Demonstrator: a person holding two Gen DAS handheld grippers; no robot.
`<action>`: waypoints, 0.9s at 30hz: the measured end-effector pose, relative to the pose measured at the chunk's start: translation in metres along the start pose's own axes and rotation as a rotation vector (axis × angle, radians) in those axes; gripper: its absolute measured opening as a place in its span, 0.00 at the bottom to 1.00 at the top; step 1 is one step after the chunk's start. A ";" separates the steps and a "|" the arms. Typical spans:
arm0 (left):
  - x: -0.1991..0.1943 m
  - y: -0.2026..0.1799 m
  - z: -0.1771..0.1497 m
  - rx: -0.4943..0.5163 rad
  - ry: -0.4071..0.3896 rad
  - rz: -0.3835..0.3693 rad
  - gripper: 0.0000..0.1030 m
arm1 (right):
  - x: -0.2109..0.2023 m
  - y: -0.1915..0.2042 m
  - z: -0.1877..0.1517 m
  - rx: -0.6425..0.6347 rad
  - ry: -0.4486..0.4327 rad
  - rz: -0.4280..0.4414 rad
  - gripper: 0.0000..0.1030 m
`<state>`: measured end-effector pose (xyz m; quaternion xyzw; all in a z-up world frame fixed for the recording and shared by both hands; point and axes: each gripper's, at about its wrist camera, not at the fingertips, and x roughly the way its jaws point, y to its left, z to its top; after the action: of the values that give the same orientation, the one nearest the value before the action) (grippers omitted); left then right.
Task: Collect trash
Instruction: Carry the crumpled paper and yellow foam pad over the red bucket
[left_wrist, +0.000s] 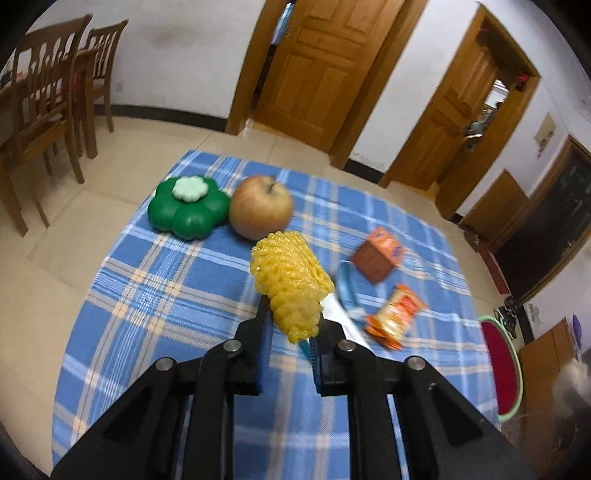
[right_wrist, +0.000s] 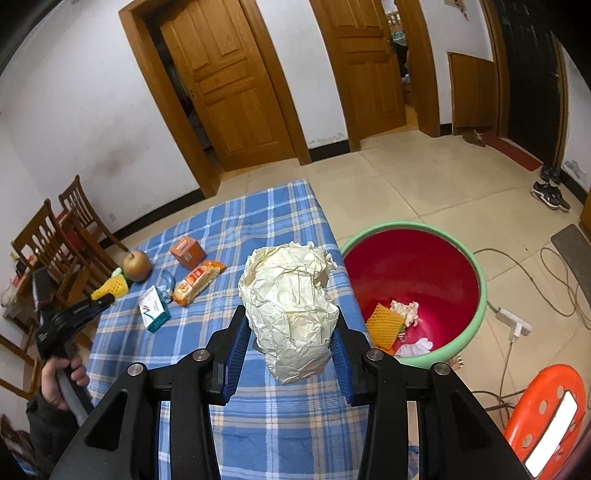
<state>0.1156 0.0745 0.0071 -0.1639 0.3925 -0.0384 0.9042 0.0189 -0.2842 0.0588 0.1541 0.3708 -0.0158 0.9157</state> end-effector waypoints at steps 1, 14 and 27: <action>-0.007 -0.005 -0.001 0.012 -0.007 -0.010 0.17 | -0.001 0.000 0.000 0.002 -0.005 0.002 0.41; -0.051 -0.085 -0.028 0.177 -0.015 -0.155 0.17 | -0.011 -0.015 -0.001 0.036 -0.054 -0.022 0.41; -0.028 -0.169 -0.060 0.330 0.059 -0.233 0.16 | 0.011 -0.048 -0.005 0.065 -0.038 -0.118 0.41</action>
<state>0.0629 -0.0954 0.0438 -0.0565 0.3855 -0.2112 0.8964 0.0170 -0.3275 0.0350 0.1615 0.3611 -0.0846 0.9145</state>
